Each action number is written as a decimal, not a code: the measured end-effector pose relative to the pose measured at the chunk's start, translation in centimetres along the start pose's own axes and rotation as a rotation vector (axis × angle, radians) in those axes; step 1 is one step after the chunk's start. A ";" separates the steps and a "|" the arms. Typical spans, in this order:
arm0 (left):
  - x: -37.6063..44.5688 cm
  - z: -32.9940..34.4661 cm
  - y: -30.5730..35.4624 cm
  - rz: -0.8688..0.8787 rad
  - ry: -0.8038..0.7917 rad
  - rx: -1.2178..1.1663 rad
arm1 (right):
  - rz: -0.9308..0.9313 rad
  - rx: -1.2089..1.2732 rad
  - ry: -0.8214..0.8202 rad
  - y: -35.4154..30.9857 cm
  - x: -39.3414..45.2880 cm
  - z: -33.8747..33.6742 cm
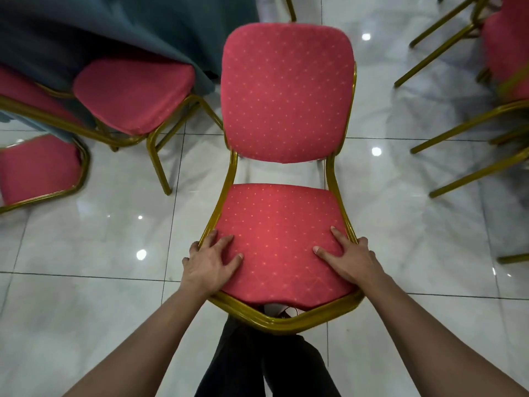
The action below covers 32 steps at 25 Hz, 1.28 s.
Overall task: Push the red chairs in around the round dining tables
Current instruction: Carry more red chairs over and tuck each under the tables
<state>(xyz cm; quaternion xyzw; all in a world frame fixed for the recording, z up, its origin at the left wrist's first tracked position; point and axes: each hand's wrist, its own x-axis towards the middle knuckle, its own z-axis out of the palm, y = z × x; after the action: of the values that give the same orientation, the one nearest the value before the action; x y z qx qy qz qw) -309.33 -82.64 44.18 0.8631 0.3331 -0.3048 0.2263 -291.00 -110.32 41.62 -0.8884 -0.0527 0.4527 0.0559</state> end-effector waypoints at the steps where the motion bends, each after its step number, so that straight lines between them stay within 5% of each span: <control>1: -1.0 -0.8 0.4 0.015 0.012 -0.033 | 0.003 0.006 -0.002 0.2 -0.5 -1.0; 5: -5.3 -2.9 1.5 0.121 0.154 -0.249 | 0.007 0.098 0.009 0.1 -1.7 -4.8; 14: -5.9 -7.0 5.8 0.212 0.511 -0.175 | -0.069 0.400 0.167 -3.2 -3.4 -11.6; 20: -3.1 -13.4 8.8 0.204 0.597 -0.210 | -0.494 0.249 0.654 -6.4 -7.8 -13.3; 26: 0.1 -19.5 12.2 0.357 0.656 -0.259 | -0.555 0.248 0.777 -10.3 -6.8 -17.4; 32: 3.2 -24.7 14.8 0.330 0.644 -0.132 | -0.537 0.275 0.839 -13.8 -4.4 -22.5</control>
<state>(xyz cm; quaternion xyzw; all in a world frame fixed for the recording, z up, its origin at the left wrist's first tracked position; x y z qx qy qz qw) -287.65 -76.56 62.34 0.9405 0.2623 0.0451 0.2112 -275.98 -98.47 60.29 -0.9331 -0.1919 0.0297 0.3025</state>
